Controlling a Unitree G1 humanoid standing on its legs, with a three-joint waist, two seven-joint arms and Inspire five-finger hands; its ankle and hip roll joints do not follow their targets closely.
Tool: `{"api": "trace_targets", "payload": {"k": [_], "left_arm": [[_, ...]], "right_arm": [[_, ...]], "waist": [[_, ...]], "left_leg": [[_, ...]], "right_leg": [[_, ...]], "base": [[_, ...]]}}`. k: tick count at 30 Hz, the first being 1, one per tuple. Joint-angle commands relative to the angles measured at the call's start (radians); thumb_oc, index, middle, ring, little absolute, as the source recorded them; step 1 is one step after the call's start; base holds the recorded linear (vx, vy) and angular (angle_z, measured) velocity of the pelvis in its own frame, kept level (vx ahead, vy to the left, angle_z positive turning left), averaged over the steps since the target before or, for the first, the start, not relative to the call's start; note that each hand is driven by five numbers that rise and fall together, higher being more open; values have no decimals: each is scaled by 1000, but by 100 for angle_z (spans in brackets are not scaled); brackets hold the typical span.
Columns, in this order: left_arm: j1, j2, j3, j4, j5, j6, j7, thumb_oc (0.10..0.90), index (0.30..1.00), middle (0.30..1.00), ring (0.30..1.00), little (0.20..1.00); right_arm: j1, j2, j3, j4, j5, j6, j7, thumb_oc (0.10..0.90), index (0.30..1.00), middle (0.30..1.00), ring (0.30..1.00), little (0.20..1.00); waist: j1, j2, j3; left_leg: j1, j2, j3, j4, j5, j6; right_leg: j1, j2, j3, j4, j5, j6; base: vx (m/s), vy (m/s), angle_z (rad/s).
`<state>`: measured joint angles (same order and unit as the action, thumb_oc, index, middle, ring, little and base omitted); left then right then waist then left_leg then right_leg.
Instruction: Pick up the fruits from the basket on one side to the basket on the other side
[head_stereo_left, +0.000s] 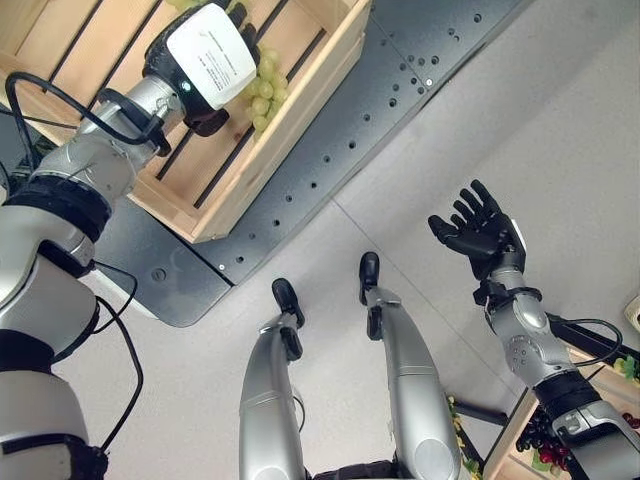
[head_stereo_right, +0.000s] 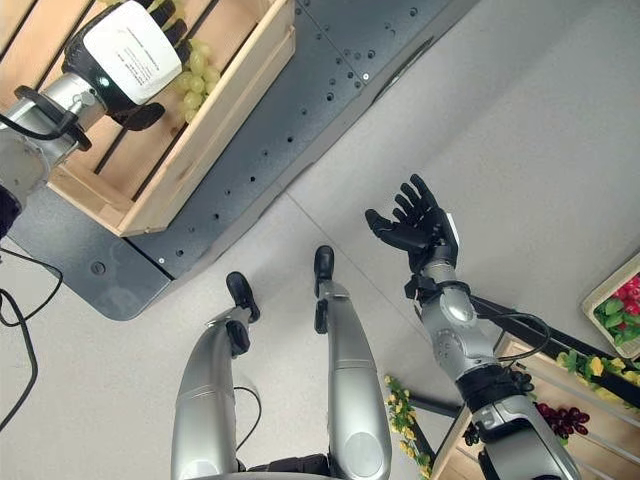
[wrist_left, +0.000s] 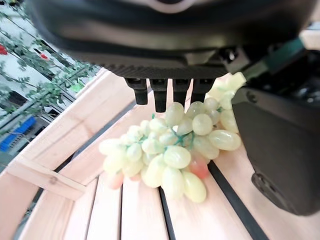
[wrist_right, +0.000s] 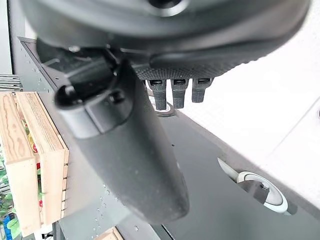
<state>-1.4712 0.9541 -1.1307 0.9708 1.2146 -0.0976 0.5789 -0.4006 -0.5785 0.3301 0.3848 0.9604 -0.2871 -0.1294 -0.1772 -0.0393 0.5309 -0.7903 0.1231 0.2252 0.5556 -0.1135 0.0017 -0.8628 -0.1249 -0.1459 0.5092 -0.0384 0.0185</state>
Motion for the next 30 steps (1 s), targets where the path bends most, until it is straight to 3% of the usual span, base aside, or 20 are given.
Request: {"api": "trace_targets", "payload": {"k": [1,5,6,7,8,9,14,22,30], "left_arm": [[-65,21,-12,45,-38,-82,-29,800,900,900,900,900],[-58,12,-28,85,-94,-120,-119,800,900,900,900,900],[-58,10,-35,99,-113,-128,-125,645,667,667,667,667],[-68,13,-37,107,-120,-128,-134,447,371,371,371,371],[-68,13,-37,107,-120,-128,-134,447,371,371,371,371],[-62,14,-39,112,-149,-113,-141,400,300,300,300,300],[-49,22,-24,111,-192,-63,-103,400,300,300,300,300],[-30,21,44,88,-161,-36,112,400,300,300,300,300],[-7,23,76,64,-126,-52,173,400,300,300,300,300]], "right_arm": [[-10,-18,-50,-84,32,-96,13,800,900,900,900,900],[-18,-21,-51,-82,48,-93,14,800,900,900,900,900],[-27,-24,-48,-75,57,-95,17,800,900,900,900,900],[-43,-29,-54,-74,58,-92,21,800,900,900,900,900],[-43,-29,-54,-74,58,-92,21,800,900,900,900,900],[-49,-33,-53,-79,62,-89,21,800,900,900,900,900],[-44,-31,-60,-101,58,-93,21,800,900,900,900,900],[-33,-13,-76,-111,53,-93,19,800,900,900,900,900],[-33,-5,-91,-117,60,-88,13,800,900,900,900,900]], "waist": [[12,-38,-11],[9,-39,-11],[9,-39,-11],[9,-38,-11],[9,-38,-11],[10,-38,-11],[13,-34,-11],[23,-32,-11],[28,-35,-11]], "left_leg": [[50,-25,28,-73,-10,-14],[48,-26,28,-72,-9,-15],[44,-26,27,-70,-8,-15],[19,-25,37,-71,11,-8],[19,-25,37,-71,11,-8],[21,-25,36,-71,10,-7],[26,-27,36,-72,10,-7],[48,-35,30,-75,7,-6],[71,-33,29,-71,-1,-5]], "right_leg": [[73,33,-15,-10,-45,39],[74,34,-15,-15,-44,39],[72,34,-15,-15,-43,39],[46,33,-16,-19,-26,28],[46,33,-16,-19,-26,28],[47,32,-16,-19,-26,28],[51,28,-19,-16,-30,28],[74,25,-22,-15,-37,25],[95,21,-27,-6,-44,24]], "base": [[0,0,0],[6,7,-1],[-55,-4,-1],[-53,-6,-2],[-49,-4,-1],[0,0,0],[0,0,0],[-5,-1,0],[0,-4,1]]}}
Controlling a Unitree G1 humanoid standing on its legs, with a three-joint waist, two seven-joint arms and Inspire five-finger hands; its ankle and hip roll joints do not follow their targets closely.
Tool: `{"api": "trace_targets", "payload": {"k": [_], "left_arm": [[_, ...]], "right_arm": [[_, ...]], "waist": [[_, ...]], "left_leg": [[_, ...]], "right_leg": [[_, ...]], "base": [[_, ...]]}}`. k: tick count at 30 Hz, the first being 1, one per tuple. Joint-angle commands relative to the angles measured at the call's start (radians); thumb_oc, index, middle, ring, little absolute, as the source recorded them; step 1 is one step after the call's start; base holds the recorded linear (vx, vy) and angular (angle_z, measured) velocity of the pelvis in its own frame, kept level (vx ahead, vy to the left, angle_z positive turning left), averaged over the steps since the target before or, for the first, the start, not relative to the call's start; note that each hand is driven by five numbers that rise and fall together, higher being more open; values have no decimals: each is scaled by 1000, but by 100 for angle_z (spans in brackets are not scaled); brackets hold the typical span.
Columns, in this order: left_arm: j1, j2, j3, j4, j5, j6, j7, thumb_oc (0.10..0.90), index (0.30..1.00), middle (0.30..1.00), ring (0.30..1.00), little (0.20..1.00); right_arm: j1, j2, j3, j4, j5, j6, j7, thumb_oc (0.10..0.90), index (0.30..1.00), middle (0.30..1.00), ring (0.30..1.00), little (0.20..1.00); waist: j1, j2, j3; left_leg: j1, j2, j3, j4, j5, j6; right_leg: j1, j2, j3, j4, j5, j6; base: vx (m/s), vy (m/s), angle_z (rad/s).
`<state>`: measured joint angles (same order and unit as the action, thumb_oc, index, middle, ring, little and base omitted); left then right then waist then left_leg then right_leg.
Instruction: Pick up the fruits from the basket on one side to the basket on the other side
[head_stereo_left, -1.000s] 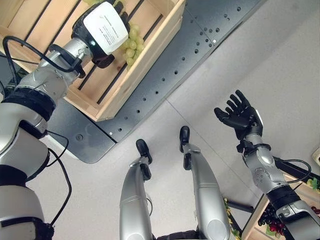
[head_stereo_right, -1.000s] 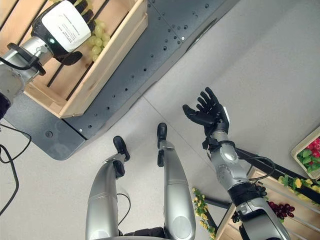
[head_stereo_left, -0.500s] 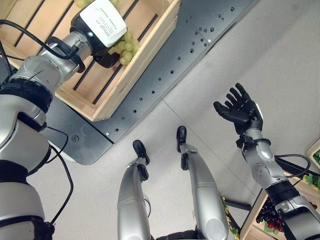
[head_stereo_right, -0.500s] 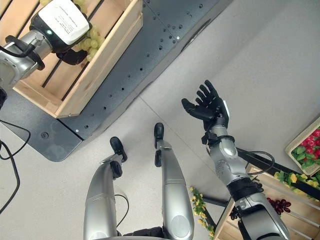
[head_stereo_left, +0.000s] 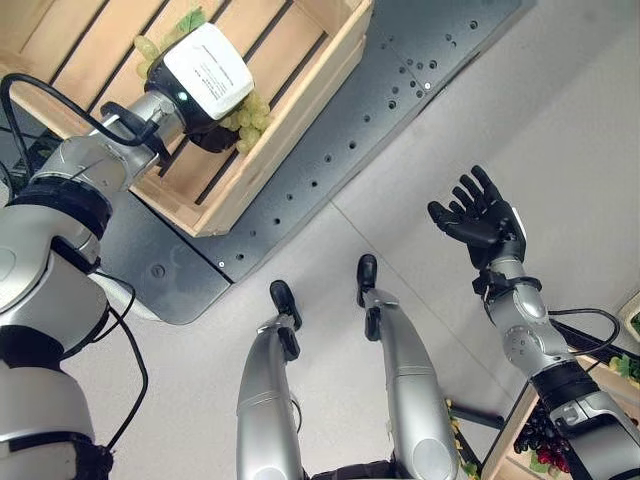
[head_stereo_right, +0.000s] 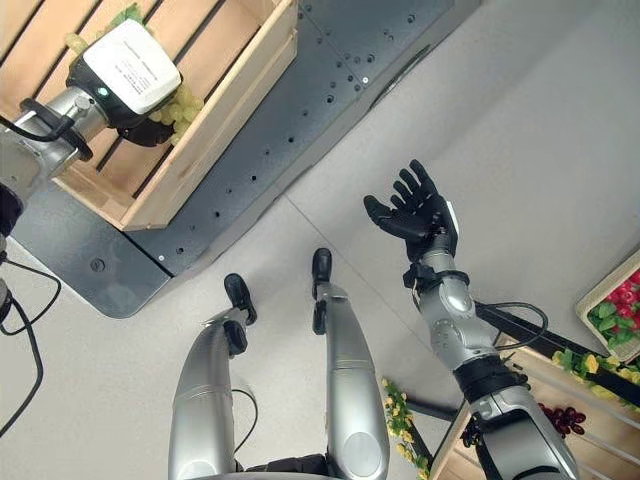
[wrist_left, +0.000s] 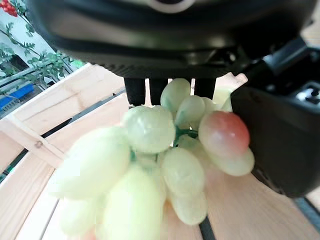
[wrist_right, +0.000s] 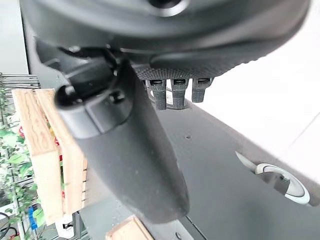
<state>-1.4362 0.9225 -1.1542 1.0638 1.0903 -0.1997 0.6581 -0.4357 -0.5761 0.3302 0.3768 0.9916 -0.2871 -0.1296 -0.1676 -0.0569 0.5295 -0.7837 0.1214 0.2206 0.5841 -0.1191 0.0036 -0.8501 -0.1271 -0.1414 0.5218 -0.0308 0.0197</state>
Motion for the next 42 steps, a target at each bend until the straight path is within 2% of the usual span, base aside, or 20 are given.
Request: {"api": "trace_targets", "payload": {"k": [1,6,8,10,12,14,17,18,20,22,27,32,34,36,37,40,41,42], "left_arm": [[-40,54,100,-29,-2,51,99,400,300,300,300,300],[-18,65,115,-57,-40,64,159,400,300,300,300,300],[-9,71,128,-68,-112,73,199,400,300,300,300,300],[16,79,172,-89,-270,76,272,400,300,300,300,300],[58,80,252,-115,-445,54,344,400,300,300,300,300],[87,73,312,-132,-508,26,365,400,300,300,300,300],[177,39,471,-172,-645,-35,369,400,300,300,300,300],[189,35,492,-178,-649,-38,365,400,300,300,300,300],[252,16,609,-209,-703,-75,352,400,300,300,300,300],[291,5,679,-231,-726,-87,343,400,300,300,300,300],[334,7,739,-244,-760,-104,329,400,300,300,300,300],[406,15,809,-266,-887,-164,285,400,300,300,300,300],[447,8,849,-279,-984,-194,205,400,300,300,300,300],[470,2,869,-290,-1030,-215,171,400,300,300,300,300],[488,-5,884,-300,-1072,-229,131,400,300,300,300,300],[570,-37,931,-359,-1303,-238,-82,400,300,300,300,300],[578,-43,934,-363,-1315,-235,-98,400,300,300,300,300],[603,-60,941,-375,-1367,-233,-161,400,300,300,300,300]], "right_arm": [[2,-8,-90,-109,29,-86,13,800,900,900,900,900],[6,-10,-81,-117,24,-78,11,800,900,900,900,900],[11,-9,-77,-118,25,-81,17,800,900,900,900,900],[26,-3,-76,-124,16,-81,28,800,900,900,900,900],[44,13,-78,-135,-14,-87,33,800,900,900,900,900],[49,30,-77,-143,-35,-89,23,800,900,900,900,900],[59,67,-80,-150,-60,-90,15,800,900,900,900,900],[60,71,-82,-150,-64,-87,15,800,900,900,900,900],[71,96,-96,-154,-82,-73,13,800,900,900,900,900],[78,108,-103,-159,-92,-67,13,800,900,900,900,900],[85,113,-116,-168,-101,-52,23,800,900,900,900,900],[136,113,-126,-177,-113,-56,62,800,900,900,900,900],[157,112,-123,-174,-121,-61,79,800,900,900,900,900],[170,113,-119,-175,-130,-63,89,800,900,900,900,900],[179,116,-115,-180,-146,-63,95,800,900,900,900,900],[215,117,-98,-199,-199,-59,121,800,900,900,900,900],[217,117,-95,-199,-204,-59,121,800,900,900,900,900],[222,116,-84,-201,-222,-64,132,800,900,900,900,900]], "waist": [[19,-17,-9],[23,-8,-9],[26,-3,-9],[30,1,-9],[36,5,-9],[40,5,-9],[51,6,-9],[51,6,-9],[57,7,-9],[61,10,-9],[59,22,-10],[54,41,-52],[53,49,-78],[52,53,-92],[52,58,-105],[56,77,-162],[57,79,-170],[57,87,-191]], "left_leg": [[66,-31,34,-100,4,-7],[95,-33,39,-105,0,-4],[108,-33,40,-104,-3,-4],[129,-36,38,-107,-6,-3],[153,-40,36,-112,-9,-2],[165,-43,35,-114,-11,-2],[208,-49,29,-120,-17,-2],[215,-50,28,-121,-17,-2],[264,-53,27,-135,-21,-1],[306,-57,26,-150,-22,1],[383,-64,24,-174,-25,1],[462,-72,29,-211,-29,3],[501,-76,30,-234,-28,2],[523,-77,30,-248,-26,1],[544,-80,29,-265,-23,0],[633,-96,19,-349,-3,-6],[644,-97,18,-358,-2,-6],[675,-99,17,-388,5,-10]], "right_leg": [[83,23,-32,-18,-53,22],[102,18,-31,-15,-58,24],[113,14,-31,-11,-62,24],[132,9,-32,-8,-69,24],[154,7,-32,-8,-75,25],[167,5,-33,-8,-79,24],[206,1,-37,-7,-88,25],[212,0,-36,-7,-89,25],[253,-4,-34,-15,-92,29],[293,-7,-32,-31,-92,33],[364,-11,-29,-55,-93,38],[444,-26,-31,-102,-95,37],[486,-32,-33,-128,-95,37],[508,-35,-33,-143,-95,38],[531,-37,-34,-161,-93,39],[634,-39,-42,-250,-83,43],[647,-38,-44,-261,-82,43],[685,-34,-47,-295,-79,44]], "base": [[0,0,0],[0,0,0],[10,0,-2],[0,0,0],[0,0,0],[-4,-14,2],[-8,-26,2],[0,0,0],[0,0,0],[-1,-18,0],[0,0,0],[16,-8,-2],[0,0,0],[0,0,0],[55,-17,0],[93,-6,0],[85,-12,6],[61,-11,6]]}}
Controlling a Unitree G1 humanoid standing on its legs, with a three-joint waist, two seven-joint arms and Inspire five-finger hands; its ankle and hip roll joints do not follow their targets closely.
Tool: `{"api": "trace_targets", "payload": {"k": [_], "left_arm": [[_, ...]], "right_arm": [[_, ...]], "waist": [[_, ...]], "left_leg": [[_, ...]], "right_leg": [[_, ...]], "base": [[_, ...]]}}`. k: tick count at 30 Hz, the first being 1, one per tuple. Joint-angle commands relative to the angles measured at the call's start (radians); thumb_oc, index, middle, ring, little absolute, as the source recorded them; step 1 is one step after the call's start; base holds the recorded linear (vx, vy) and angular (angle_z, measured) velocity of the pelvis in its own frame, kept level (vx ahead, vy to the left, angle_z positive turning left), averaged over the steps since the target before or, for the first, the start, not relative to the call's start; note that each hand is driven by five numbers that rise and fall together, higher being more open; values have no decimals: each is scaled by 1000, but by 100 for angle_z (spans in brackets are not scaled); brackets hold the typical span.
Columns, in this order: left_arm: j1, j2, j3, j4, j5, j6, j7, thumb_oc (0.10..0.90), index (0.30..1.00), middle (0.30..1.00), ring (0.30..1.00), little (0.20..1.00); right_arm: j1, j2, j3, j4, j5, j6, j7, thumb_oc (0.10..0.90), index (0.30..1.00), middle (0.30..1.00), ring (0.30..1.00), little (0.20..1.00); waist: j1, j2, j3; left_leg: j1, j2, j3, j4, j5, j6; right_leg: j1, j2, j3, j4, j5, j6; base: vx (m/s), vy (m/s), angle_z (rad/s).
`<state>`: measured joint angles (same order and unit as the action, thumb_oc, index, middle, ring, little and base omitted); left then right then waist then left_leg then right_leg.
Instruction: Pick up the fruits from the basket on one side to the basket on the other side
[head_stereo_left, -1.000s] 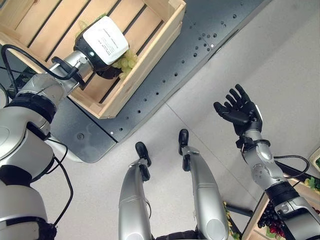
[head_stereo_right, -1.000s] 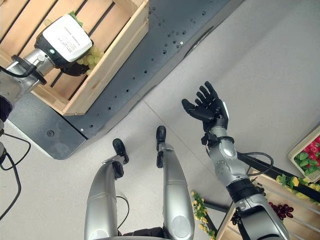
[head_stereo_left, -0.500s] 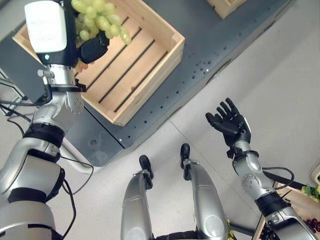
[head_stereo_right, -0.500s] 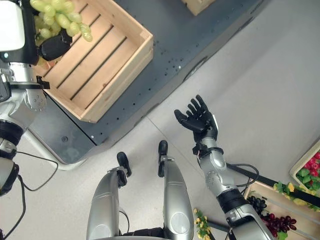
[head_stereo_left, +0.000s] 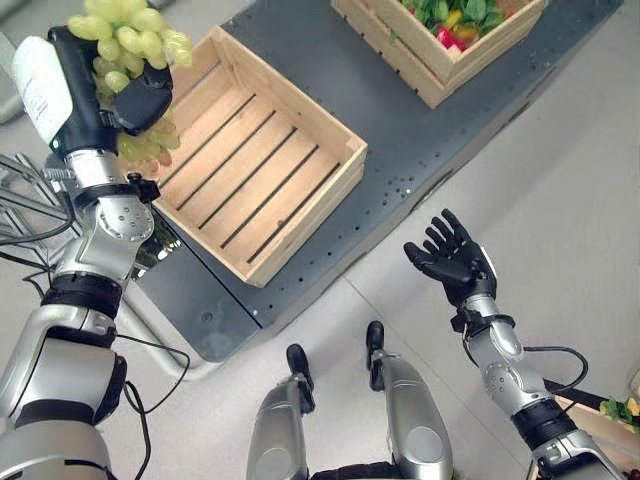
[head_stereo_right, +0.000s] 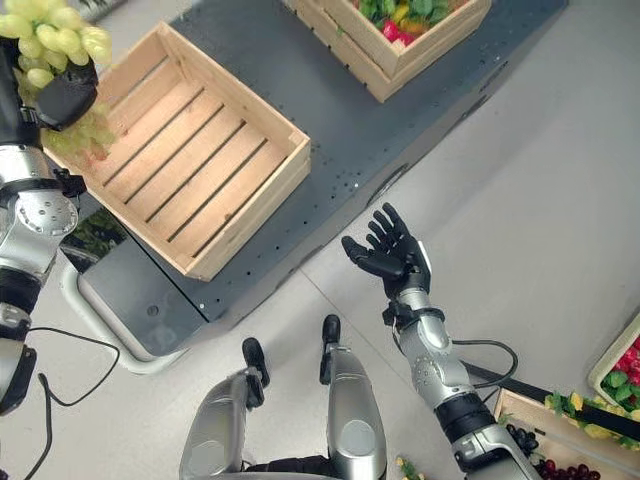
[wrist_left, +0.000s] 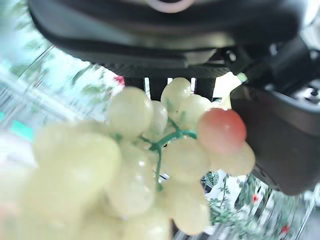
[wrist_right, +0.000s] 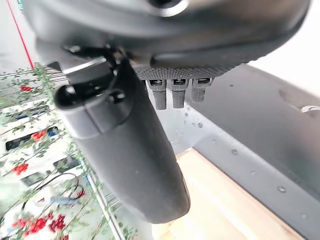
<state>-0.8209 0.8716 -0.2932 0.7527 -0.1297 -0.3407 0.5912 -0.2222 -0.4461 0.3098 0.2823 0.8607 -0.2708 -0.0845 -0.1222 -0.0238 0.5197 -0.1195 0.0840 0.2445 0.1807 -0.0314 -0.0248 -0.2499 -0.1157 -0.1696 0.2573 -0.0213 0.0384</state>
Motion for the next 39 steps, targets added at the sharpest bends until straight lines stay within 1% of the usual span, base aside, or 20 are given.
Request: {"api": "trace_targets", "payload": {"k": [1,2,3,4,5,6,8,10,13,17,21,22,23,25,26,29,32,34,36,39], "left_arm": [[-8,-11,81,-65,-156,-93,-105,400,300,300,300,300],[13,-28,85,-80,-211,-82,-175,400,300,300,300,300],[22,-37,87,-87,-235,-75,-217,400,300,300,300,300],[24,-38,88,-89,-243,-73,-227,400,300,300,300,300],[34,-57,84,-101,-283,-58,-278,400,300,300,300,300],[43,-68,83,-109,-309,-53,-301,400,300,300,300,300],[55,-81,84,-117,-343,-46,-335,400,300,300,300,300],[79,-119,82,-140,-369,-28,-383,400,300,300,300,300],[88,-139,72,-150,-389,-14,-414,400,300,300,300,300],[93,-171,41,-171,-403,25,-467,400,300,300,300,300],[78,-194,8,-186,-429,46,-507,400,300,300,300,300],[64,-202,-8,-195,-440,57,-517,400,300,300,300,300],[62,-203,-9,-197,-443,59,-519,400,300,300,300,300],[48,-211,-19,-205,-460,65,-545,400,300,300,300,300],[27,-221,-36,-212,-466,70,-561,400,300,300,300,300],[12,-238,-68,-253,-466,79,-572,400,300,300,300,300],[10,-246,-78,-272,-477,78,-585,400,300,300,300,300],[11,-268,-93,-299,-474,74,-595,400,300,300,300,300],[14,-296,-104,-335,-470,91,-602,400,300,300,300,300],[12,-326,-130,-361,-473,100,-608,400,300,300,300,300]], "right_arm": [[9,-14,-62,-107,-94,-83,90,800,900,900,900,900],[18,-11,-58,-113,-110,-79,99,800,900,900,900,900],[21,-9,-54,-117,-116,-78,103,800,900,900,900,900],[22,-9,-54,-119,-116,-78,104,800,900,900,900,900],[24,-7,-45,-125,-105,-75,115,800,900,900,900,900],[24,-5,-40,-129,-97,-75,123,800,900,900,900,900],[20,1,-32,-130,-88,-73,134,800,900,900,900,900],[9,17,-12,-138,-85,-48,158,800,900,900,900,900],[-7,24,7,-148,-92,-38,155,800,900,900,900,900],[-62,35,39,-160,-86,-30,136,800,900,900,900,900],[-132,46,73,-158,-90,7,112,800,900,900,900,900],[-169,44,90,-151,-86,37,95,800,900,900,900,900],[-173,44,92,-150,-85,41,93,800,900,900,900,900],[-215,54,108,-132,-77,75,82,800,900,900,900,900],[-246,61,119,-115,-71,93,69,800,900,900,900,900],[-284,75,138,-102,-56,113,63,800,900,900,900,900],[-298,81,148,-96,-30,118,72,800,900,900,900,900],[-317,104,161,-77,-12,139,83,800,900,900,900,900],[-330,128,177,-58,10,167,91,800,900,900,900,900],[-345,148,202,-42,23,181,93,800,900,900,900,900]], "waist": [[12,55,-183],[16,63,-212],[18,66,-226],[18,67,-228],[22,70,-254],[24,72,-267],[29,75,-284],[41,79,-324],[52,80,-354],[72,79,-392],[90,77,-419],[97,78,-428],[98,78,-428],[107,79,-436],[114,77,-442],[124,70,-450],[128,66,-453],[136,62,-458],[144,57,-462],[149,52,-467]], "left_leg": [[16,-62,-7,11,-81,18],[54,-68,-10,-30,-74,15],[71,-70,-10,-47,-70,13],[74,-70,-10,-51,-69,13],[98,-71,-12,-73,-65,11],[110,-71,-13,-82,-63,10],[126,-71,-15,-96,-61,9],[160,-71,-21,-123,-56,6],[177,-70,-29,-145,-50,2],[212,-71,-49,-192,-37,-3],[232,-69,-67,-231,-22,-10],[238,-67,-72,-248,-14,-13],[239,-67,-73,-250,-12,-14],[242,-65,-79,-268,-5,-16],[235,-65,-93,-268,-4,-18],[233,-63,-104,-268,-1,-18],[236,-60,-104,-268,-1,-18],[241,-57,-106,-268,-2,-18],[245,-56,-112,-268,-2,-18],[251,-54,-116,-268,-3,-18]], "right_leg": [[92,-45,-20,-36,-88,25],[140,-40,-25,-83,-80,28],[163,-38,-29,-103,-75,30],[168,-38,-30,-107,-74,30],[196,-35,-33,-133,-67,33],[210,-34,-35,-145,-62,34],[229,-33,-38,-161,-57,35],[274,-32,-45,-201,-43,38],[299,-30,-48,-232,-30,39],[344,-24,-60,-289,-6,46],[371,-16,-71,-337,16,50],[372,-13,-74,-345,19,50],[372,-13,-75,-345,19,50],[371,-9,-80,-345,17,48],[374,-8,-89,-345,15,48],[380,-7,-97,-345,12,44],[385,-7,-102,-345,10,41],[391,-6,-107,-345,7,38],[398,-6,-110,-345,4,37],[406,-4,-113,-345,1,34]], "base": [[105,-30,6],[82,-39,2],[81,-41,1],[54,-57,2],[51,-62,2],[52,-66,3],[62,-65,5],[108,-99,2],[53,-66,4],[53,-103,12],[25,-112,9],[6,-92,13],[2,-89,14],[2,-90,11],[11,-111,3],[28,-94,7],[23,-60,8],[38,-82,4],[47,-60,4],[43,-43,15]]}}
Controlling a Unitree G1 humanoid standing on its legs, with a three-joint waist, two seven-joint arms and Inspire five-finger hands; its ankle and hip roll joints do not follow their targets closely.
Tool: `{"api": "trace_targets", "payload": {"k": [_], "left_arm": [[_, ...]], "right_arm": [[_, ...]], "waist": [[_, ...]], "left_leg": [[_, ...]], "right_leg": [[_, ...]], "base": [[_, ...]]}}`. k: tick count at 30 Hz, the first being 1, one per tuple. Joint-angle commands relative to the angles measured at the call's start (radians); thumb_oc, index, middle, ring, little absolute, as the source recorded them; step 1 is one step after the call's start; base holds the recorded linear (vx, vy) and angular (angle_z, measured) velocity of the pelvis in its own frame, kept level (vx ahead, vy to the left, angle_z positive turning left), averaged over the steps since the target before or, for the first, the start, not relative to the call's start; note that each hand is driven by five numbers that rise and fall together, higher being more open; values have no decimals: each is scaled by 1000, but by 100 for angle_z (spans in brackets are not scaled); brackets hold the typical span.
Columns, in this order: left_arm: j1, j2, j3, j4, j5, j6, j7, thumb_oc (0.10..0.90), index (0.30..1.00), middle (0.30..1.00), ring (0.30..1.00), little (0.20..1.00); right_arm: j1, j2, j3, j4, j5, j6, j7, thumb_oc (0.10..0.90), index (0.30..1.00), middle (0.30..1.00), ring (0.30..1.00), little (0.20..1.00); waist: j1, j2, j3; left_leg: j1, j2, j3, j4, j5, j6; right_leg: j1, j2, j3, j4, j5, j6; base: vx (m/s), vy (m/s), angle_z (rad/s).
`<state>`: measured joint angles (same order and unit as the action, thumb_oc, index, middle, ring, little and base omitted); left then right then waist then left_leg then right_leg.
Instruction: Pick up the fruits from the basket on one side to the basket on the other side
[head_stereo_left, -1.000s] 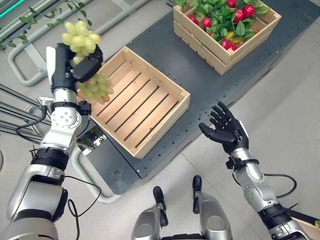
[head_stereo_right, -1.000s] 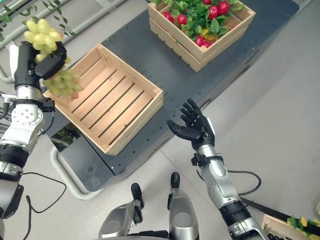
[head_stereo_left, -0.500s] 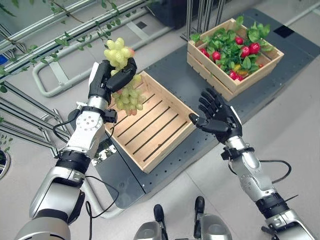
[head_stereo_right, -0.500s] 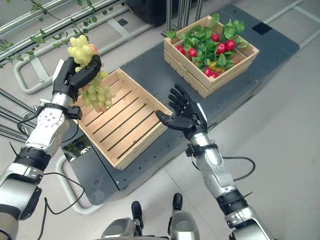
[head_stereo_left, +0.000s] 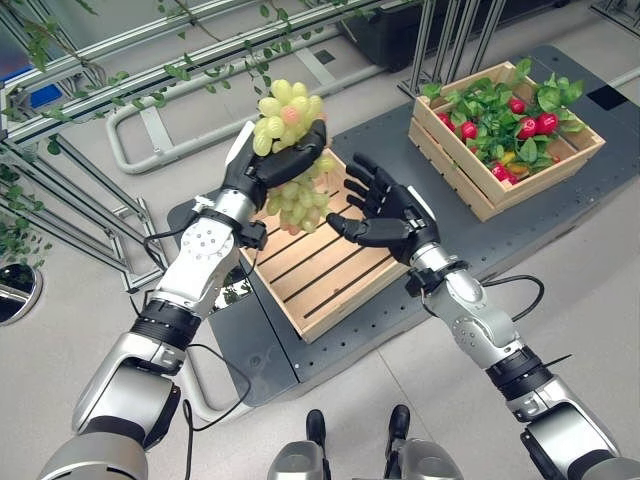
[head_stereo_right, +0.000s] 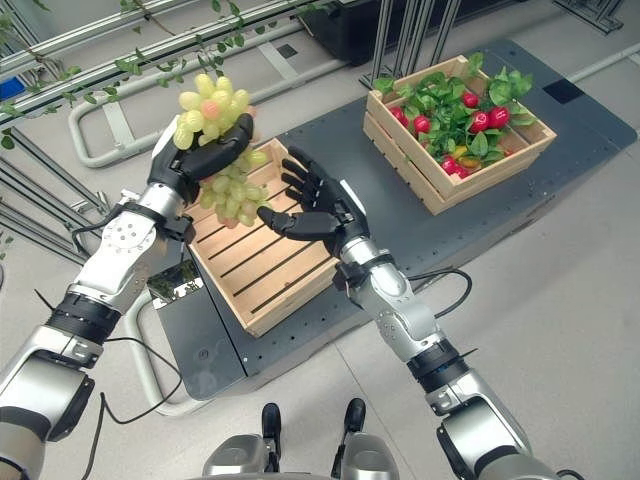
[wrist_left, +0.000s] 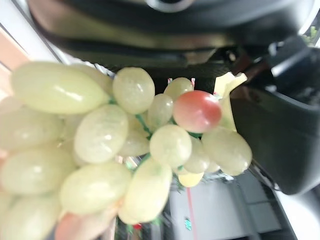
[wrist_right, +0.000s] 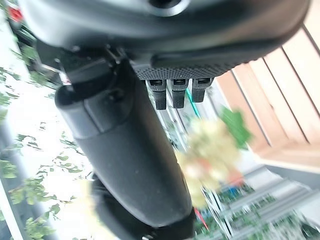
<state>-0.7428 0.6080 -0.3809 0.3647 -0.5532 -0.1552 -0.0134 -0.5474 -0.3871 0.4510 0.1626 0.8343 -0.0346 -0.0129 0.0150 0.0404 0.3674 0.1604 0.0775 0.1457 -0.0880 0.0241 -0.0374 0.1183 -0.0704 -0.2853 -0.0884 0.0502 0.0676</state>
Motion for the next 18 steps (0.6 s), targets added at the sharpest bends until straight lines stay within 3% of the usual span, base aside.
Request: {"api": "trace_targets", "payload": {"k": [1,10,18], "left_arm": [[-66,-66,-45,22,-47,-84,-4,400,300,300,300,300],[-42,-130,-78,-65,-43,-55,-34,400,300,300,300,300],[-21,-148,-113,-114,-34,-3,-52,400,300,300,300,300]], "right_arm": [[-21,93,64,79,49,-52,21,800,900,900,900,900],[-32,123,109,86,52,20,43,800,900,900,900,900],[-37,124,104,53,72,-23,31,800,900,900,900,900]], "waist": [[13,-13,-315],[21,-26,-320],[23,-35,-320]], "left_leg": [[-28,-47,-18,1,-58,-6],[-15,-42,-23,1,-62,-5],[-14,-39,-23,1,-62,-3]], "right_leg": [[38,-49,3,1,-71,4],[51,-45,7,1,-76,0],[51,-41,10,1,-74,0]], "base": [[25,-23,10],[11,-2,0],[0,0,0]]}}
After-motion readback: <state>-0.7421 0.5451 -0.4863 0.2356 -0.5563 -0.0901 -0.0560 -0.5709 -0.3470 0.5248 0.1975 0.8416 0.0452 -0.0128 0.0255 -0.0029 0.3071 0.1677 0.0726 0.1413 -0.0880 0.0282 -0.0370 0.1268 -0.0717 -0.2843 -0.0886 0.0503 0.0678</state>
